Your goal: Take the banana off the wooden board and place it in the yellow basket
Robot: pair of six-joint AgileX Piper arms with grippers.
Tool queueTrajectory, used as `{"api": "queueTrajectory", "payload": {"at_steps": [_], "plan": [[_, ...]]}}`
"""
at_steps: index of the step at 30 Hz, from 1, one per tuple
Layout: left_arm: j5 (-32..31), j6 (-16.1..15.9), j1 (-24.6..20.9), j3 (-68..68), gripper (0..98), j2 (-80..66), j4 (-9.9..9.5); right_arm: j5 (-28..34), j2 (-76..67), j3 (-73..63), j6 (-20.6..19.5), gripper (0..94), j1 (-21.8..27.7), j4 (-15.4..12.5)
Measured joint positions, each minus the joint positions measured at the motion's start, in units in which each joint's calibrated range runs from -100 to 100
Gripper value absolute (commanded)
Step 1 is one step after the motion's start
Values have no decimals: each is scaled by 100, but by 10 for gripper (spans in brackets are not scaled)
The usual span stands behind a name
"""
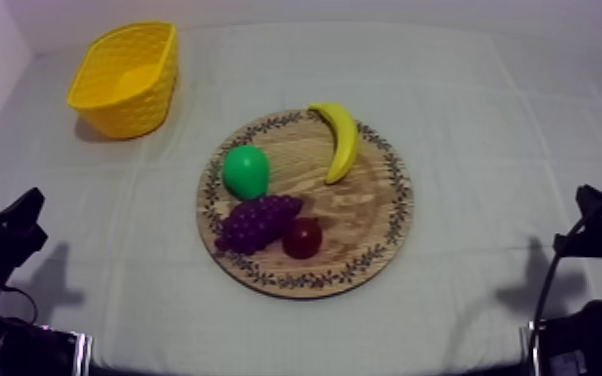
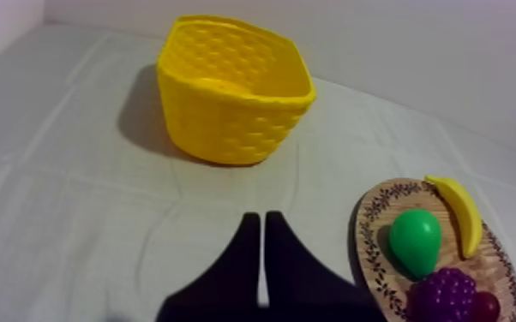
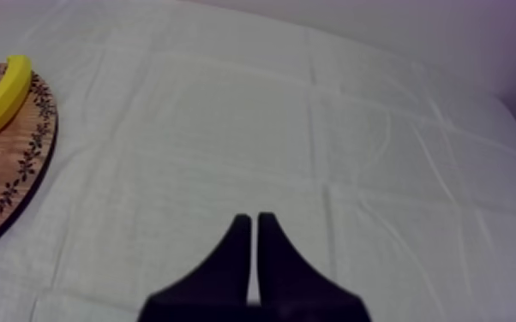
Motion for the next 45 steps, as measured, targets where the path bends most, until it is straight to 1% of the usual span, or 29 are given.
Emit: {"api": "queueTrajectory", "payload": {"at_steps": [3, 5, 10, 14, 17, 22, 24, 32, 35, 39, 45], "plan": [[131, -60, -68, 0, 1, 0, 5, 0, 0, 0, 0, 4, 0, 0], [248, -198, -141, 0, 1, 0, 5, 0, 0, 0, 0, 4, 0, 0], [376, -576, -148, -36, 1, 0, 11, 0, 0, 0, 0, 4, 0, 0], [572, -704, -148, -78, 1, 0, 23, 0, 0, 0, 0, 4, 0, 0], [594, -621, -148, -93, 1, 0, 28, 0, 0, 0, 13, 4, 0, 0], [630, -262, -148, -102, 1, 0, 34, 0, 0, 0, -1, 4, 0, 0], [657, -170, -143, -114, 1, 0, 39, 0, 0, 0, -1, 4, 0, 0], [734, -80, -1, -222, 1, 181, 39, 0, 0, 0, -1, 4, 0, 0], [911, -48, 47, -498, 1, 432, 33, 0, 0, 0, -1, 4, 0, 0], [1095, 36, 235, -1098, 1, 1012, -102, 0, 0, 0, -1, 4, 0, 0], [1121, 235, 676, -2355, 1, 2177, -272, 0, 0, 0, 2, 4, 0, 0]]}}
